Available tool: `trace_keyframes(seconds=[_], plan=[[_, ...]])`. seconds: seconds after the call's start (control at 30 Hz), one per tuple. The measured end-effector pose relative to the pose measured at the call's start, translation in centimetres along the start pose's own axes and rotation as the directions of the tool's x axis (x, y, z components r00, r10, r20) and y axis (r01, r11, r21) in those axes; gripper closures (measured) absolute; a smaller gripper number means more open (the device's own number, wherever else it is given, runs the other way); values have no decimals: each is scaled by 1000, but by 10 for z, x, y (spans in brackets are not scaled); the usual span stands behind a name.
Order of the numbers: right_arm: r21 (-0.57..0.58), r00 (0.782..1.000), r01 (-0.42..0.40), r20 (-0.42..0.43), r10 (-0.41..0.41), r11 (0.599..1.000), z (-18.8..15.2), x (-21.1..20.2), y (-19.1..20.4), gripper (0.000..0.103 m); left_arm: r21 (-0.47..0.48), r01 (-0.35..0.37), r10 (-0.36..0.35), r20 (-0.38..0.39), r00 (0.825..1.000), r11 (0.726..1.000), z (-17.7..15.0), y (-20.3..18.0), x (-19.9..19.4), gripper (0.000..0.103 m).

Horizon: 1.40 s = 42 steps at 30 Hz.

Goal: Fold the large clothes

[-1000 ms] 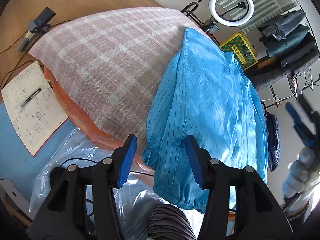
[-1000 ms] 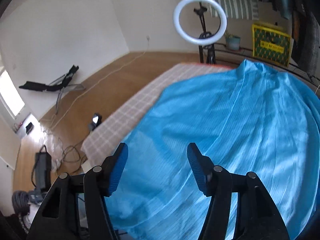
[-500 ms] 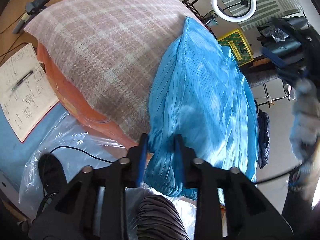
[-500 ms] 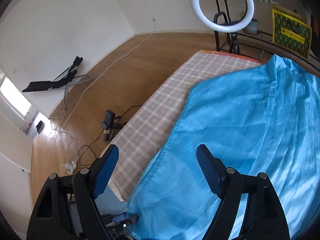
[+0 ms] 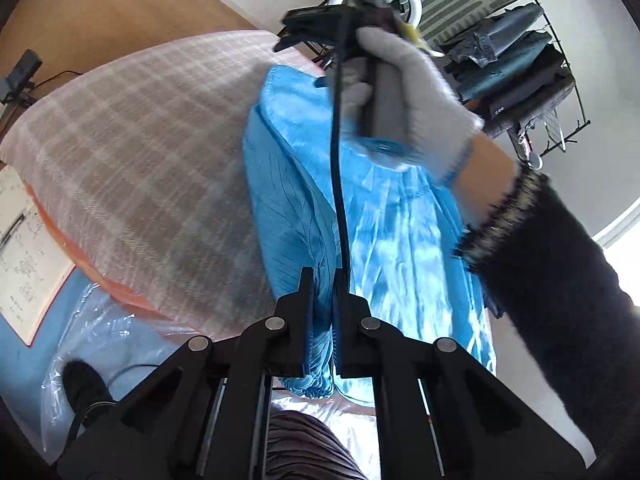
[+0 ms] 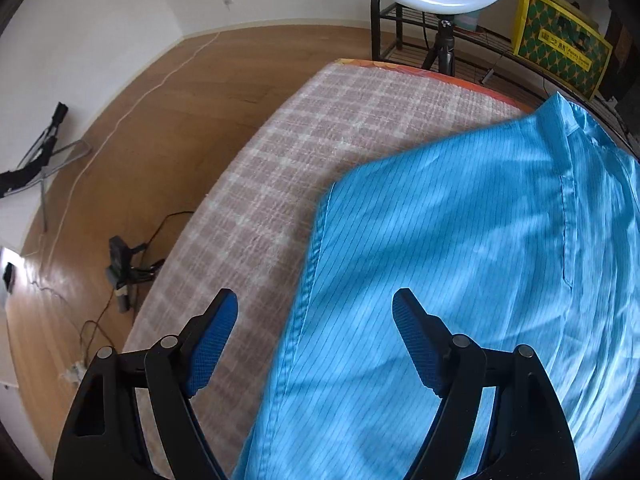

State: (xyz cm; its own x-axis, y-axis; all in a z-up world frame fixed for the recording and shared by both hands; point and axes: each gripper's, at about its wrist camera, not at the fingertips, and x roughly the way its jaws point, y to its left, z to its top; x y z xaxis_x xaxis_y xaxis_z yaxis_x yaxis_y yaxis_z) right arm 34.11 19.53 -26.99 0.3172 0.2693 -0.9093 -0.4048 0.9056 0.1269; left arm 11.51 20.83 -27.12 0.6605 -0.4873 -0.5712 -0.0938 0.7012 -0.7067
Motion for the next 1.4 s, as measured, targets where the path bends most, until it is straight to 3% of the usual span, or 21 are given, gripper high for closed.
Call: trace_keyframes(seconds=[0.13,0.27,0.33,0.37,0.47,0.53,0.6,0.63,0.83,0.97,1.13,1.4], plan=[[-76,994,105,-11,-106,992,16,28,12,24,-8,14,-14,2,1000,1000,4,-1,2,98],[-117,982,177,-43,-183,977,24,55,15,39,13,4,-4,2,1000,1000,5,-5,5,98],[-132,974,209,-58,-218,969,23,65,14,40,19,5,-5,0,1000,1000,5,-7,8,98],[-135,971,218,-68,-228,967,22,69,13,47,26,4,-4,0,1000,1000,4,-9,8,99],[-118,978,196,-55,-203,974,25,72,8,52,58,-9,9,3,1000,998,4,-15,9,99],[-130,974,217,-38,-224,967,25,69,9,69,60,-11,10,4,1000,998,3,-15,9,99],[-132,973,221,-31,-227,966,26,67,7,96,53,-7,7,6,1000,999,2,-13,7,99],[-124,976,209,-32,-215,970,25,66,4,99,53,-9,9,6,1000,999,2,-13,7,99],[3,995,97,26,-97,995,28,41,-32,102,138,-32,31,15,999,990,-5,-25,1,99],[115,996,3,92,-13,993,28,12,-70,102,200,-32,29,18,999,979,-10,-43,-2,99],[212,975,-110,211,64,971,16,-30,-122,102,299,-34,35,3,999,953,-20,-69,-1,99],[349,940,-187,334,64,918,-28,-82,-210,102,443,2,35,-77,996,896,-49,-110,16,99]])
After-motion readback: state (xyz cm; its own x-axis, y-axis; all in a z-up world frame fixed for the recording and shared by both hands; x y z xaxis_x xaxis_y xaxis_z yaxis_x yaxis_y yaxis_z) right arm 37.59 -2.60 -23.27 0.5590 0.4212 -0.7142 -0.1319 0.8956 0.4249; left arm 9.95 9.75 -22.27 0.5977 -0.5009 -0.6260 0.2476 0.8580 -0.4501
